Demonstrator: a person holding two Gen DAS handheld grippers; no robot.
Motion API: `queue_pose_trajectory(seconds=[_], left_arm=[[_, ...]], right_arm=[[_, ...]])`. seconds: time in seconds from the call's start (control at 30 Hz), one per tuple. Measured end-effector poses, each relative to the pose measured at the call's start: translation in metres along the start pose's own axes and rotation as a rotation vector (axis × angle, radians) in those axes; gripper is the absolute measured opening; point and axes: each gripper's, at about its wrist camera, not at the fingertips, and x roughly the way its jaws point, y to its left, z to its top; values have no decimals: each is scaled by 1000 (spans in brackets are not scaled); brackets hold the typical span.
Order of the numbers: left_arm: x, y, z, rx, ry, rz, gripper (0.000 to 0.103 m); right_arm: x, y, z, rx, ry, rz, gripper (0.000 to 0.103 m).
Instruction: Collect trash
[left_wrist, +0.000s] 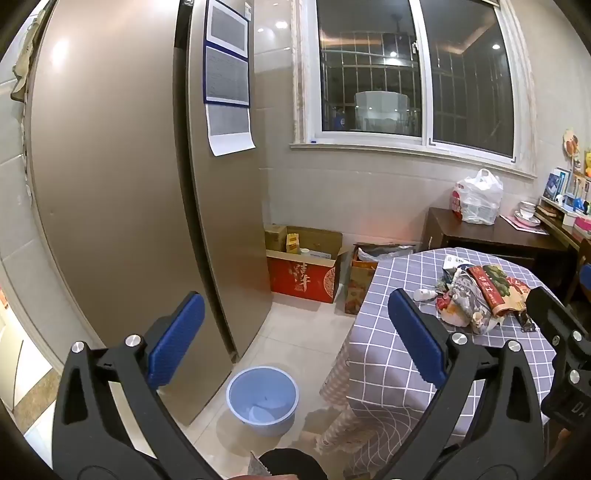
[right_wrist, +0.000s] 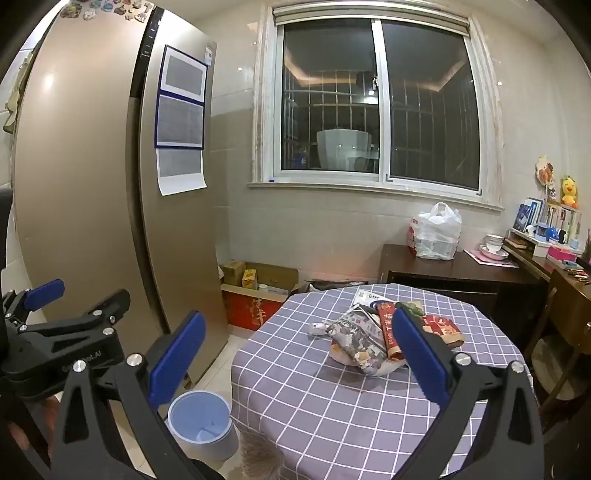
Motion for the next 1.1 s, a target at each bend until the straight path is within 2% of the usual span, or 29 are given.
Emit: queue_pose_trajectory(seconds=[0.43, 1.1], left_arm=[[0, 0, 0, -1, -5, 2, 97], [3, -4, -9, 3, -2, -7, 97]], right_arm=[[15, 2, -7, 15, 9, 24, 99], [14, 0, -12, 24, 21, 39, 99]])
